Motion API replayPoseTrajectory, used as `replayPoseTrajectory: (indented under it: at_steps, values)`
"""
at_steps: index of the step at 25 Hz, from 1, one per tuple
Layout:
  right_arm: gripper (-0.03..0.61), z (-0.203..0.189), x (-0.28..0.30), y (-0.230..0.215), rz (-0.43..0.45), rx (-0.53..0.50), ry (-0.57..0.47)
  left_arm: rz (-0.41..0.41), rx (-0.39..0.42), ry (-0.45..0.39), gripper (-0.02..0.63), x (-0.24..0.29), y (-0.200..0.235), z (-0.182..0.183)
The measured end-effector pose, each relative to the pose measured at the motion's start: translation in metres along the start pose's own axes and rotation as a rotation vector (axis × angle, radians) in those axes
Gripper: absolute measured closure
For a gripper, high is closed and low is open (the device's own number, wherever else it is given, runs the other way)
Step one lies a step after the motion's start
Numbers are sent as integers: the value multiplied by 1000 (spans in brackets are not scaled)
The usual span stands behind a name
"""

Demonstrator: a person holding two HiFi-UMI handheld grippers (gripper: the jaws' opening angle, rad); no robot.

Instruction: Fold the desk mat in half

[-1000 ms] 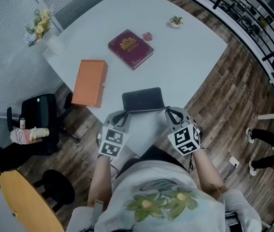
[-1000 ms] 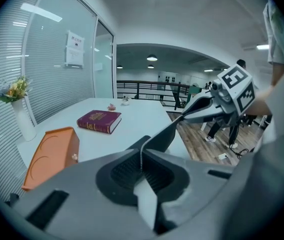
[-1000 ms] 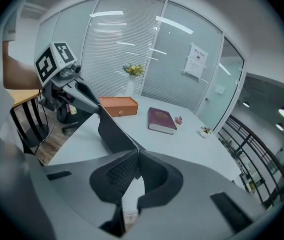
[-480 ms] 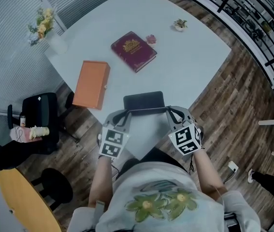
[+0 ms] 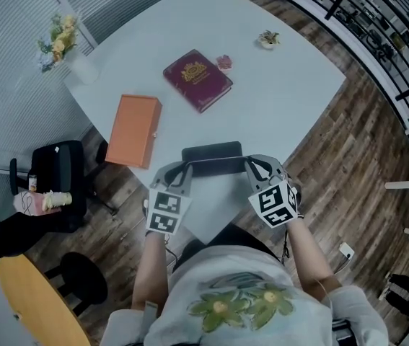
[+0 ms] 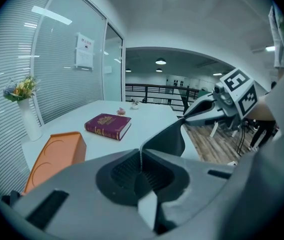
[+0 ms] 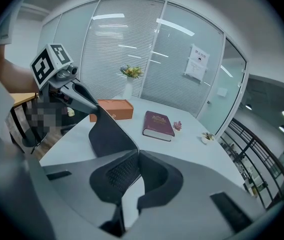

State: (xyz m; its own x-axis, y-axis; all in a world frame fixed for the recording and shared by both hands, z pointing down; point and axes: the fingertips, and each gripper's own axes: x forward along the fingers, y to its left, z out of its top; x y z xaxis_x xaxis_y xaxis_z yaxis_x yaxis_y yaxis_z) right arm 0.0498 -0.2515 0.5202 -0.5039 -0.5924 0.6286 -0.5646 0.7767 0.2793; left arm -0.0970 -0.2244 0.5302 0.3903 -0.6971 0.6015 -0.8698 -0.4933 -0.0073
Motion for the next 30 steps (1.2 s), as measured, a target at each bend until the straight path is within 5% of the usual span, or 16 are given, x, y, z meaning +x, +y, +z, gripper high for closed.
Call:
replayPoseTrajectory:
  at_steps: [30]
  values:
    - [551, -2, 67, -26, 48, 46, 57, 49, -33, 84, 595, 48, 37, -8]
